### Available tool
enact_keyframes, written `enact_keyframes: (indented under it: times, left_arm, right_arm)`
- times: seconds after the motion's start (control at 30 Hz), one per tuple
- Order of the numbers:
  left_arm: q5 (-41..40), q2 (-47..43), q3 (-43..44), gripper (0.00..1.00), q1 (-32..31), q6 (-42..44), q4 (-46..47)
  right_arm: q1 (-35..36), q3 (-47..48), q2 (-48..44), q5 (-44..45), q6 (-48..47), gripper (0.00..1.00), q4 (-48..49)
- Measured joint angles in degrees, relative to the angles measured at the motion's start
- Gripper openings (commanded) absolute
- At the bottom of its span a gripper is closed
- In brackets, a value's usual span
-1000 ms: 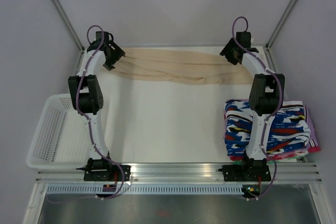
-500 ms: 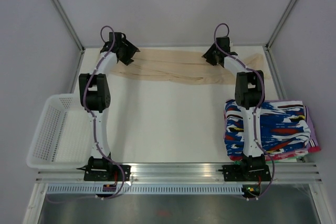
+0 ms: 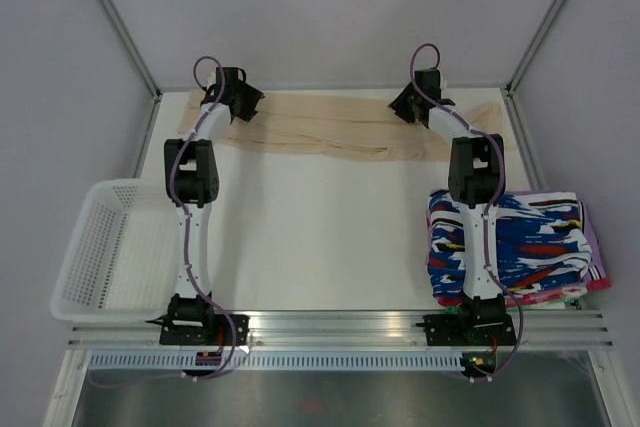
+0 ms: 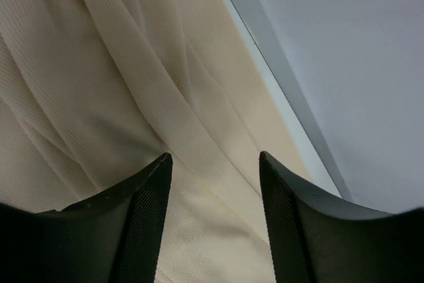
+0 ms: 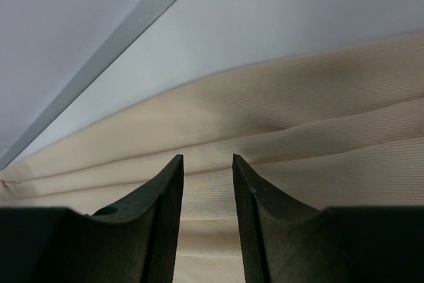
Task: Fold and stack the trousers
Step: Fold the trousers
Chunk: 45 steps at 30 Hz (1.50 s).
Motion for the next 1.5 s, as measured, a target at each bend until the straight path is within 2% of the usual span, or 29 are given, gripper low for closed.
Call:
enact_keyframes:
  times: [0.2, 0.3, 0.43, 0.5, 0.97, 1.2, 1.3, 1.37, 1.5]
  left_arm:
    - [-1.7, 1.6, 1.4, 0.49, -0.1, -1.3, 2.7]
    - [-2.1, 2.6, 1.6, 0.5, -0.1, -2.0, 3.5]
    - [-2.2, 3.5, 2.3, 0.6, -0.1, -3.1, 3.8]
    - [-2.2, 3.5, 2.6, 0.62, -0.2, -3.3, 3.8]
    - [-2.1, 2.2, 0.7, 0.6, -0.2, -3.5, 3.2]
    - [-2.2, 1.2, -0.5, 0.56, -0.3, -3.5, 2.1]
    - [-2.3, 1.2, -0.6, 0.5, -0.3, -3.6, 2.0]
    - [-2.3, 1.2, -0.7, 0.4, -0.3, -3.7, 1.6]
    - [-2.5, 1.5, -0.7, 0.29, -0.3, -4.2, 1.2]
  right_arm:
    - [0.0, 0.1, 0.0, -0.1, 0.0, 0.38, -0.2]
    - [0.0, 0.1, 0.0, -0.1, -0.2, 0.38, -0.4]
    - [0.0, 0.1, 0.0, -0.1, -0.5, 0.38, -0.6]
    - [-0.1, 0.1, 0.0, -0.1, -0.4, 0.38, -0.7]
    - [-0.2, 0.2, 0.0, 0.0, -0.2, 0.38, -0.7]
    - [-0.2, 0.2, 0.0, -0.1, 0.0, 0.38, -0.7]
    - [-0.2, 0.2, 0.0, -0.1, 0.0, 0.38, -0.8]
    - [-0.2, 0.2, 0.0, -0.1, 0.0, 0.38, -0.8]
    - [-0.2, 0.2, 0.0, 0.0, 0.0, 0.38, -0.8]
